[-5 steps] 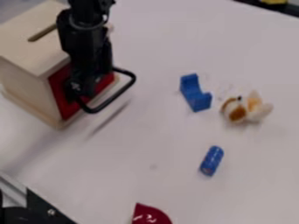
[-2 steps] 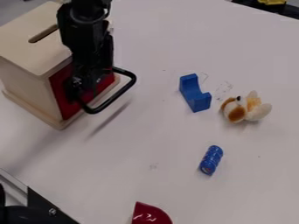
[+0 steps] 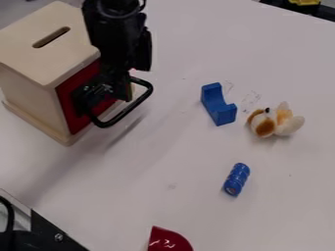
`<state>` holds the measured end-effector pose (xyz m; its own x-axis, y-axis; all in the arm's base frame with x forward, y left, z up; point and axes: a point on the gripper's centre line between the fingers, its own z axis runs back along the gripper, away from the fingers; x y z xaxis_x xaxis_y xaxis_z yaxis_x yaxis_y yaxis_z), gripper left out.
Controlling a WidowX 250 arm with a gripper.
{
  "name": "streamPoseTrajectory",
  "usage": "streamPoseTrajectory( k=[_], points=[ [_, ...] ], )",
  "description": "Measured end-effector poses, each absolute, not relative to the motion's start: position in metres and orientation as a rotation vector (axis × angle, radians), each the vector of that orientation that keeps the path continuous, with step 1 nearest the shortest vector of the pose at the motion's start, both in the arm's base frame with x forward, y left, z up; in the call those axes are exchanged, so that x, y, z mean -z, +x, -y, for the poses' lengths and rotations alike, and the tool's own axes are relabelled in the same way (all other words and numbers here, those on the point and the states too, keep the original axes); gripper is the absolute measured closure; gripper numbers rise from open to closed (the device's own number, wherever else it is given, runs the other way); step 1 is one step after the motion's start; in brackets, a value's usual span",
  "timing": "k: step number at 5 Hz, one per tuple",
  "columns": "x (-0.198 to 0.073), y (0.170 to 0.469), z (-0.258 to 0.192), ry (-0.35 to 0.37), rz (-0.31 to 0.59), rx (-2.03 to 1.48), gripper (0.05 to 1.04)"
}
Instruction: Close drawer
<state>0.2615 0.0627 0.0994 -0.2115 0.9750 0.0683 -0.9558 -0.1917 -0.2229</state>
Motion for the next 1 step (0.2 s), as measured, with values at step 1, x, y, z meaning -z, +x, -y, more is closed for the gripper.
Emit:
streamPoseTrajectory(
  k=[1],
  points=[
    [-0.1206,0.2529,-0.063,-0.12,0.247,-1.786,0.083]
  ],
)
